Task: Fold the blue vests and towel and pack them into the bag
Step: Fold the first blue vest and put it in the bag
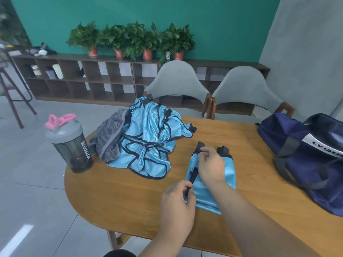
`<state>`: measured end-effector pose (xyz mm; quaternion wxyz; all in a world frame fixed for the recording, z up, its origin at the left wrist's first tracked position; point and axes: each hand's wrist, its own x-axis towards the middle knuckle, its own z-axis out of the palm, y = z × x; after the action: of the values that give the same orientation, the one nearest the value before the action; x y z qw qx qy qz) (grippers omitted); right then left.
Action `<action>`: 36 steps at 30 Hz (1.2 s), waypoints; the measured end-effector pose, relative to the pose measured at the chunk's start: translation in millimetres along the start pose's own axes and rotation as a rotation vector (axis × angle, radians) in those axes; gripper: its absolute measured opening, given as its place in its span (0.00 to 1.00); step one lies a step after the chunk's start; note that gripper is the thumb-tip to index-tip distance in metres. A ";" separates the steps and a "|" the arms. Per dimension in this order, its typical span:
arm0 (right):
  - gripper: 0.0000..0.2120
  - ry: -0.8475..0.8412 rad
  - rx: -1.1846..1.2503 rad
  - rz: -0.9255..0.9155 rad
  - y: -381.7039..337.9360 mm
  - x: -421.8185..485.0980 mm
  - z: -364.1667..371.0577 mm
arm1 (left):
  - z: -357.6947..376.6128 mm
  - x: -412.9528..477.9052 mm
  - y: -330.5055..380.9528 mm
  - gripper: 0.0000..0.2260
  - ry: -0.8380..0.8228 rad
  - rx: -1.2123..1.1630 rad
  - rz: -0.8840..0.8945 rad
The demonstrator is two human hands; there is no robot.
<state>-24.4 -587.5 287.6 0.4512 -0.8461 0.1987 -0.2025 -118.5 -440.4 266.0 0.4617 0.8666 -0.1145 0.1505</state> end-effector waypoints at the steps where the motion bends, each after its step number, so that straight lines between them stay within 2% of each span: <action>1: 0.14 -0.008 0.023 -0.007 -0.2 -4.6 1.1 | 0.5 -0.3 -1.4 0.09 0.008 -0.006 -0.004; 8: 0.26 -0.249 0.081 -0.058 1.8 -20.4 0.5 | 6.8 -0.9 -7.9 0.13 -0.020 0.159 0.061; 12: 0.28 -0.430 0.125 -0.101 -2.8 -17.2 -21.9 | 6.8 -0.9 -9.0 0.13 -0.025 0.191 0.049; 14: 0.28 -0.404 0.080 -0.201 -1.2 -21.8 -38.9 | 4.1 -0.2 -9.8 0.15 -0.030 0.138 0.019; 18: 0.21 -0.171 -0.178 -0.269 19.5 -44.8 -85.3 | -2.3 2.3 -6.6 0.17 -0.043 0.076 -0.032; 20: 0.20 -0.170 -0.276 -0.330 40.6 -55.9 -99.8 | -4.4 9.4 -1.7 0.18 -0.012 0.125 0.007; 21: 0.21 -0.230 -0.325 -0.363 51.6 -58.8 -102.4 | -4.1 16.2 2.2 0.18 -0.002 0.169 0.080; 23: 0.32 -0.395 -0.461 -0.393 68.9 -61.3 -101.6 | 1.8 34.0 12.3 0.19 -0.128 0.272 0.253; 25: 0.40 -0.488 -0.626 -0.399 75.3 -61.6 -98.5 | 11.1 51.9 18.5 0.23 -0.416 0.438 0.353; 27: 0.41 -0.507 -0.730 -0.399 74.7 -61.5 -98.7 | 18.2 63.4 15.1 0.26 -0.650 0.628 0.328; 28: 0.40 -0.508 -0.762 -0.398 74.0 -60.5 -99.6 | 20.8 66.0 11.8 0.27 -0.707 0.684 0.287; 31: 0.37 -0.483 -0.814 -0.405 74.3 -54.6 -106.0 | 30.2 67.0 6.2 0.30 -0.734 0.712 0.196; 36: 0.40 -0.437 -0.838 -0.425 86.2 -51.9 -126.2 | 37.4 68.7 9.9 0.31 -0.691 0.643 0.139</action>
<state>-147.1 -691.1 270.9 0.0534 -0.9984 -0.0125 -0.0113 -52.2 -481.1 279.0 0.0940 0.9552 -0.2666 -0.0880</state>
